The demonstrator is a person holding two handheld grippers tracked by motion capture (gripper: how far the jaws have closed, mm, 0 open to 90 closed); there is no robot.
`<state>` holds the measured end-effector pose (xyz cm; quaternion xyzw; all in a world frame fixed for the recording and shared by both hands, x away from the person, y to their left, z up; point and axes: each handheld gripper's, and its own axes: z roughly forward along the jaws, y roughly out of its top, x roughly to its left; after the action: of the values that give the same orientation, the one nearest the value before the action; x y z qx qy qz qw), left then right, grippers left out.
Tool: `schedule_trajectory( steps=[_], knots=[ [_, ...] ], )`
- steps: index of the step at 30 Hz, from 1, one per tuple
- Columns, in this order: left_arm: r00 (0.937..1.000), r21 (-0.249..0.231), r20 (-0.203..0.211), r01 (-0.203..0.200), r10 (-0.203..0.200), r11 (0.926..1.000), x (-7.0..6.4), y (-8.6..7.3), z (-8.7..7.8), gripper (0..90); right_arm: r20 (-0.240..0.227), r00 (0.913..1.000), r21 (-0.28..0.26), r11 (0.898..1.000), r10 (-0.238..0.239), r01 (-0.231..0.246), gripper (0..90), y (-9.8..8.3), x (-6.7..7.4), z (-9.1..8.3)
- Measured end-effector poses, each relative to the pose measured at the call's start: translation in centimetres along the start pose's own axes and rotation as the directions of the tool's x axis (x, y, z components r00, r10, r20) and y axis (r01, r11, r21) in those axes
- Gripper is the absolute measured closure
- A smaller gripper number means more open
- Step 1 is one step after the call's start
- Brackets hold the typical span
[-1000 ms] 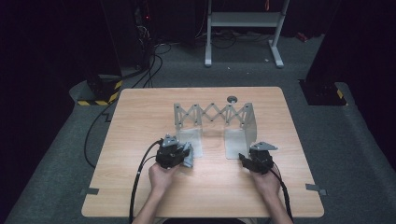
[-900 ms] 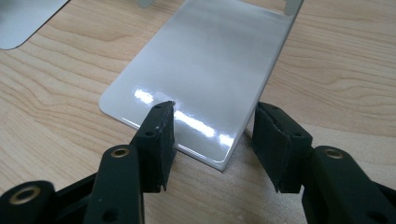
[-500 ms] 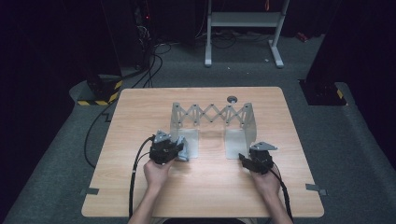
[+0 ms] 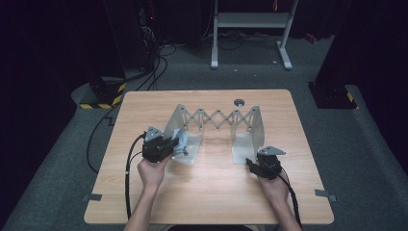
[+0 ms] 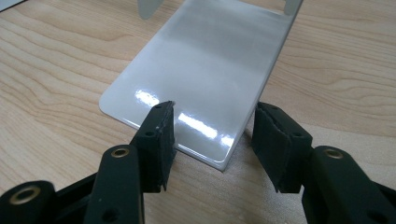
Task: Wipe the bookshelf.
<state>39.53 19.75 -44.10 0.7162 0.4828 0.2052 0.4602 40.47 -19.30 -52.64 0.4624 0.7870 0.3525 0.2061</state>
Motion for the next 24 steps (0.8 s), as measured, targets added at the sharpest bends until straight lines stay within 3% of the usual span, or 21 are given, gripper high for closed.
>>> schedule_trajectory(
  steps=[17,24],
  knots=[
    [0.9955,-0.089,-0.071,-0.069,0.063,0.9937,-0.5,2.4,-2.9,77.6,0.0,1.0,0.0,1.0,0.0,0.0,49.3,0.0,0.0,0.0],
    [0.9962,-0.115,-0.073,-0.055,0.047,0.9918,-0.1,2.6,-3.5,77.6,-0.001,1.0,0.0,1.0,0.0,0.0,49.3,0.0,0.0,0.0]
  ],
)
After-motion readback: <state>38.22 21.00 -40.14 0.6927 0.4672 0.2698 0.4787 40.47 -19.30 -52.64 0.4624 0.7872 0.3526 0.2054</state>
